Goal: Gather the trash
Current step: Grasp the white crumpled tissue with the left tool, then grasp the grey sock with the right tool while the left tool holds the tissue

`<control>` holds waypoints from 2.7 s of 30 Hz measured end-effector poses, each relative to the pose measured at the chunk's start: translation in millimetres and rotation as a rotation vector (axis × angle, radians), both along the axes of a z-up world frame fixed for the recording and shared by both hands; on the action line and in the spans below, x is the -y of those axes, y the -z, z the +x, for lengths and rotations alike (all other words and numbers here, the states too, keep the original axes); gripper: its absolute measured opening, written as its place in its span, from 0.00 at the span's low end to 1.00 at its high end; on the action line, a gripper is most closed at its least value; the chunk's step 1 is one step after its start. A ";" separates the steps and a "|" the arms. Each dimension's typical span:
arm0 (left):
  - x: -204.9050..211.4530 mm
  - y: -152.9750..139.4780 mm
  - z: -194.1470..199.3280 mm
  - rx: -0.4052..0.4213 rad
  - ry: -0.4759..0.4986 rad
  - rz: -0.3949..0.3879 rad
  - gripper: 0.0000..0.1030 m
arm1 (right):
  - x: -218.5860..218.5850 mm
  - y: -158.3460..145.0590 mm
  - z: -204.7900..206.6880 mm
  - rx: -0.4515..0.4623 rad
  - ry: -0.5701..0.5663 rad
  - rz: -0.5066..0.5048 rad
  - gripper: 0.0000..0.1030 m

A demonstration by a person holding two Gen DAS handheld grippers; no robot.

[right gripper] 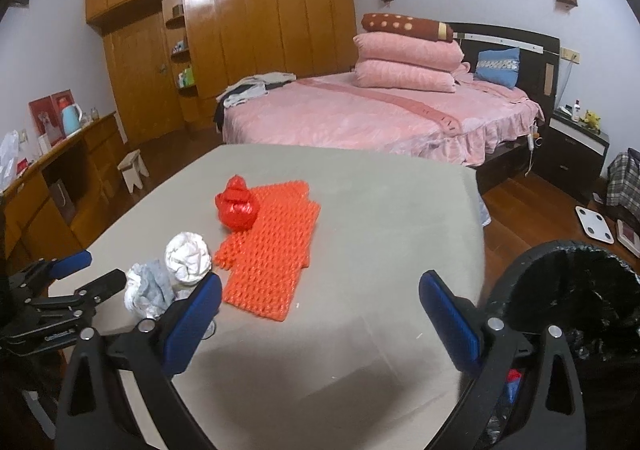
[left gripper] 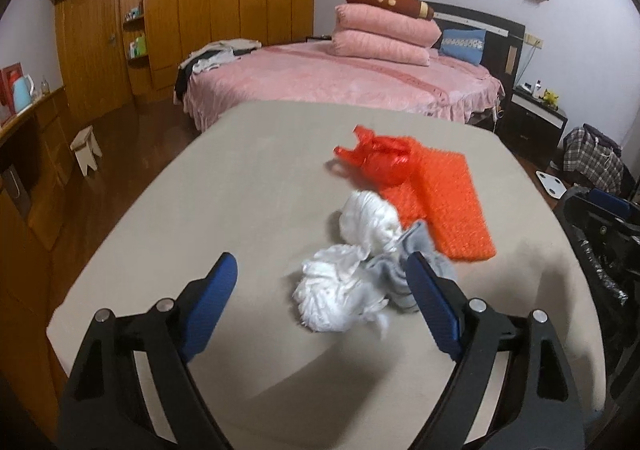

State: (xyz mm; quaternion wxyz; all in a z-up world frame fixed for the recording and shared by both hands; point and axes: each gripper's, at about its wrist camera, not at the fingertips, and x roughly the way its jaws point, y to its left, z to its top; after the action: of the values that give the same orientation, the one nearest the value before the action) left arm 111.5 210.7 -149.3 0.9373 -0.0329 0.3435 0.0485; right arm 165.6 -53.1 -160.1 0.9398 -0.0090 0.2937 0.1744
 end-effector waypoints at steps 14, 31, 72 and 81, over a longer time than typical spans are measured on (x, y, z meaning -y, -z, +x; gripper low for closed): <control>-8.4 27.6 20.4 -0.071 0.033 -0.093 0.59 | -15.4 19.4 5.9 -0.057 -0.024 -0.025 0.94; -16.4 14.4 0.4 -0.052 0.044 -0.120 0.39 | -44.8 21.9 -1.2 -0.066 -0.109 -0.023 0.93; -60.4 8.1 -13.8 -0.029 -0.105 -0.071 0.37 | -127.8 54.2 14.7 -0.186 -0.266 -0.065 0.65; -53.6 0.7 -16.8 -0.017 -0.103 -0.077 0.37 | -119.1 49.9 4.2 -0.192 -0.281 -0.045 0.46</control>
State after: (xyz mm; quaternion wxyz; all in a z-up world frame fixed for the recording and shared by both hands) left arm 94.7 264.3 -150.0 0.9287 -0.0862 0.3507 0.0838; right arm 169.8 66.1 -210.0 0.8735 -0.0543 0.3816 0.2975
